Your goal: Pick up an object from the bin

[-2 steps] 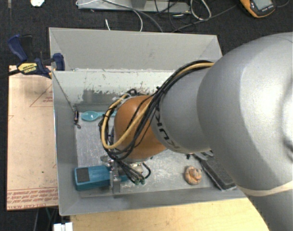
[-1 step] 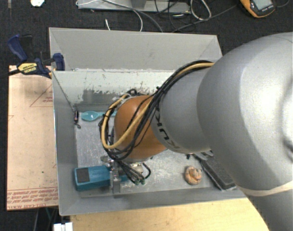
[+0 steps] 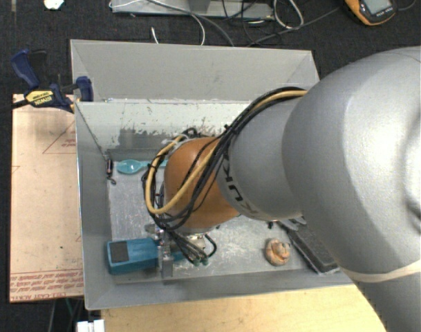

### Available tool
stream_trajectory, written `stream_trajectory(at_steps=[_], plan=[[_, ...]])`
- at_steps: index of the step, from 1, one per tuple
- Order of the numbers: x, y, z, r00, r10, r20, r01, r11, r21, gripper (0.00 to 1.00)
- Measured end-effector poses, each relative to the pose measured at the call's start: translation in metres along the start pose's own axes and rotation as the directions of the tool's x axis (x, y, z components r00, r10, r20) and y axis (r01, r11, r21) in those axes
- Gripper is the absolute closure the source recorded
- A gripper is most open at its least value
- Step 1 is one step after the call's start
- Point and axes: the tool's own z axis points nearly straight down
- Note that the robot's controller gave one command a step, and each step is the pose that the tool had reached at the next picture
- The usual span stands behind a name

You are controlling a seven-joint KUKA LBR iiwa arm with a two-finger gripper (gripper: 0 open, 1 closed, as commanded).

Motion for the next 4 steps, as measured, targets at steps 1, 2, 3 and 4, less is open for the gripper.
stream_trajectory(at_steps=[1, 2, 3, 4], plan=[[-0.001, 0.000, 0.000, 1.000, -0.021, 0.003, 0.021, 1.000, 0.001, 1.00], [-0.001, -0.001, 0.000, 1.000, -0.011, 0.001, 0.011, 1.000, -0.001, 1.00], [-0.004, -0.006, -0.066, 0.999, -0.042, -0.008, 0.042, 0.999, 0.002, 1.00], [0.006, -0.001, -0.138, 1.000, 0.018, -0.012, -0.018, 1.000, 0.002, 1.00]])
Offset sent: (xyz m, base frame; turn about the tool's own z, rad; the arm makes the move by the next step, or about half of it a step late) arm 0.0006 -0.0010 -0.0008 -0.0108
